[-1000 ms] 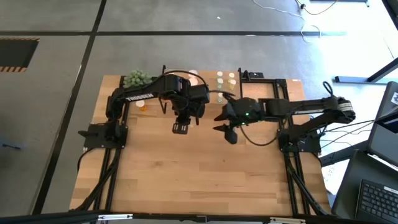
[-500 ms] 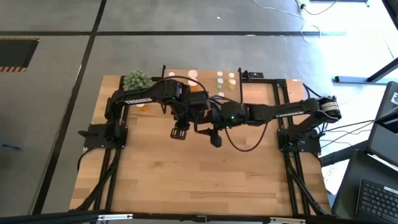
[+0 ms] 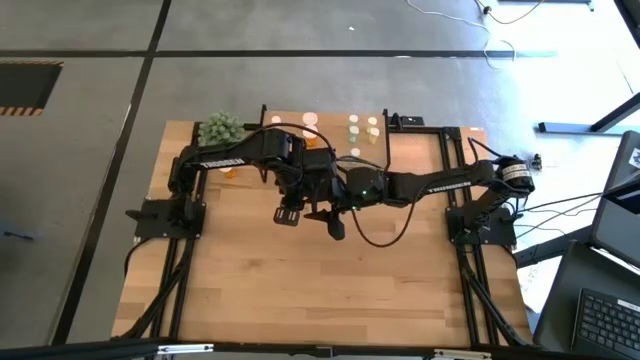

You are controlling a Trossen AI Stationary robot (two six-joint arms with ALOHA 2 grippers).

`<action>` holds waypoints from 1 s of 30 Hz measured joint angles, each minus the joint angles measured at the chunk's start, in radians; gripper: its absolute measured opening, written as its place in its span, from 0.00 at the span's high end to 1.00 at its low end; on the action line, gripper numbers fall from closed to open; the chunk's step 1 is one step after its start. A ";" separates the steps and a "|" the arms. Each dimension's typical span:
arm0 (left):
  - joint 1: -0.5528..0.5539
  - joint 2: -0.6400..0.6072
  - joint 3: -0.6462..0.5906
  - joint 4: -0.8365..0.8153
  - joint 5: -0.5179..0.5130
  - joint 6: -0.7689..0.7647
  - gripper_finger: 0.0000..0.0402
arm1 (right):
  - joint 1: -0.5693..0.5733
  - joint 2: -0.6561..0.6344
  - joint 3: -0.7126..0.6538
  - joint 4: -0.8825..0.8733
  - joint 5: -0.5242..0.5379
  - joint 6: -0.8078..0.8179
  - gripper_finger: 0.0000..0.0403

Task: Pick and place medicine bottles onto shelf by color
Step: Put the yellow medicine bottle on the shelf, aligned with the other yellow medicine bottle

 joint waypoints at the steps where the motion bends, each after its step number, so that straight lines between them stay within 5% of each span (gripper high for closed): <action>1: 0.000 0.000 0.000 0.000 0.003 0.000 0.75 | 0.000 0.001 0.000 0.001 0.000 0.000 0.52; 21: 0.000 -0.001 0.000 0.002 0.011 0.000 0.75 | -0.004 0.000 0.000 0.010 0.002 -0.015 0.72; 30: 0.000 -0.001 0.000 0.006 0.010 0.000 0.75 | -0.003 -0.001 0.000 0.011 0.002 -0.028 0.73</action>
